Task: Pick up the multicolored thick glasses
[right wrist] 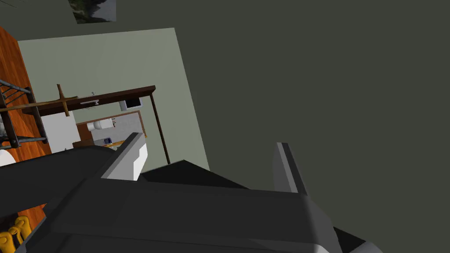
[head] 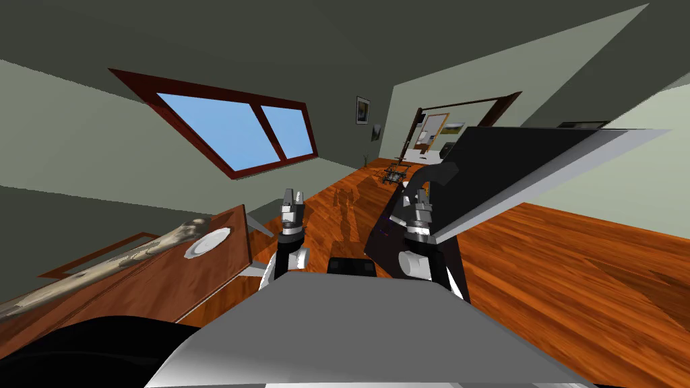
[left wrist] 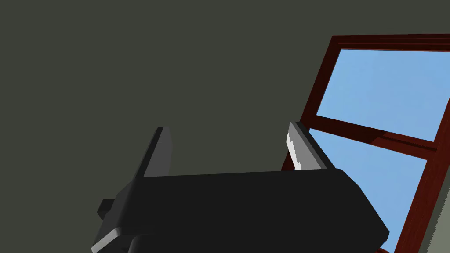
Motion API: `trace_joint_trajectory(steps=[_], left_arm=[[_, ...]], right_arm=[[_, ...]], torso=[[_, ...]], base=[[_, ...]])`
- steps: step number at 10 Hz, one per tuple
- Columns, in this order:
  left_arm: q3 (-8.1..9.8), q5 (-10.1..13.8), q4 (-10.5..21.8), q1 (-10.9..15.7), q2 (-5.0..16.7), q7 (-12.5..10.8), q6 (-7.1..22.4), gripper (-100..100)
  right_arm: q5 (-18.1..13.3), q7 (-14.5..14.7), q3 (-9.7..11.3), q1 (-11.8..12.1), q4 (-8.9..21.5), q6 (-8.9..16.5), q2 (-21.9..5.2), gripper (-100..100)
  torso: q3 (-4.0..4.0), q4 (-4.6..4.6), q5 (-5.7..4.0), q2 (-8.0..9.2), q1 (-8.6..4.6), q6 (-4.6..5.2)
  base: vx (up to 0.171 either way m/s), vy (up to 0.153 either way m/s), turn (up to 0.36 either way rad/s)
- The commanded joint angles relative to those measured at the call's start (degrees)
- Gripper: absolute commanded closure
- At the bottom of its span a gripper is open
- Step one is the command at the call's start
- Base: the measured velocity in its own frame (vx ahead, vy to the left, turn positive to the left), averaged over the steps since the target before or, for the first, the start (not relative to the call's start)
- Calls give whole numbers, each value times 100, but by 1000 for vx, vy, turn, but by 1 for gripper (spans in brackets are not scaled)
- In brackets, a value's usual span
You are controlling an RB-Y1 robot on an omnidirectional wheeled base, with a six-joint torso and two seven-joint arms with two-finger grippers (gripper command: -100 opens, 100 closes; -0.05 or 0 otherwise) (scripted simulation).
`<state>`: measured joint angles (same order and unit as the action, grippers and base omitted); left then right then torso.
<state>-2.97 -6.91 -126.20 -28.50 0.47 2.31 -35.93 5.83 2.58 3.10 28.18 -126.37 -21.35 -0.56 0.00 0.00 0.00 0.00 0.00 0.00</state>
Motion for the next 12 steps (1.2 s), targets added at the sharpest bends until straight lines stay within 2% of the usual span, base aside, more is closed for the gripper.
trace_joint_trajectory(steps=[1,4,8,9,11,12], left_arm=[[0,0,0,0,0,0,0,0],[0,0,0,0,0,0,0,0],[-1,0,0,0,-1,0,0,0],[-1,0,0,0,-1,0,0,0],[-1,0,0,0,-1,0,0,0],[-1,0,0,0,-1,0,0,0]], right_arm=[[-78,-5,52,-68,55,-39,-169,-100],[-385,-27,251,-328,280,-190,-589,-100],[-1068,-76,676,-872,826,-507,-1246,-100],[-1089,-76,676,-872,826,-507,-1273,-100],[-1477,-107,925,-1195,1165,-691,-1650,-100],[-1541,-107,925,-1195,1197,-691,-1650,-100]], torso=[[0,0,0,0,0,0],[-6,-2,4,-11,19,-1],[-14,-5,9,-24,42,-2],[-15,-6,10,-25,47,-2],[-11,-4,6,-18,25,-1],[-12,-5,7,-20,31,-2]], base=[[11,16,26],[28,57,41],[51,107,73],[43,78,22],[46,73,73],[40,77,30]])
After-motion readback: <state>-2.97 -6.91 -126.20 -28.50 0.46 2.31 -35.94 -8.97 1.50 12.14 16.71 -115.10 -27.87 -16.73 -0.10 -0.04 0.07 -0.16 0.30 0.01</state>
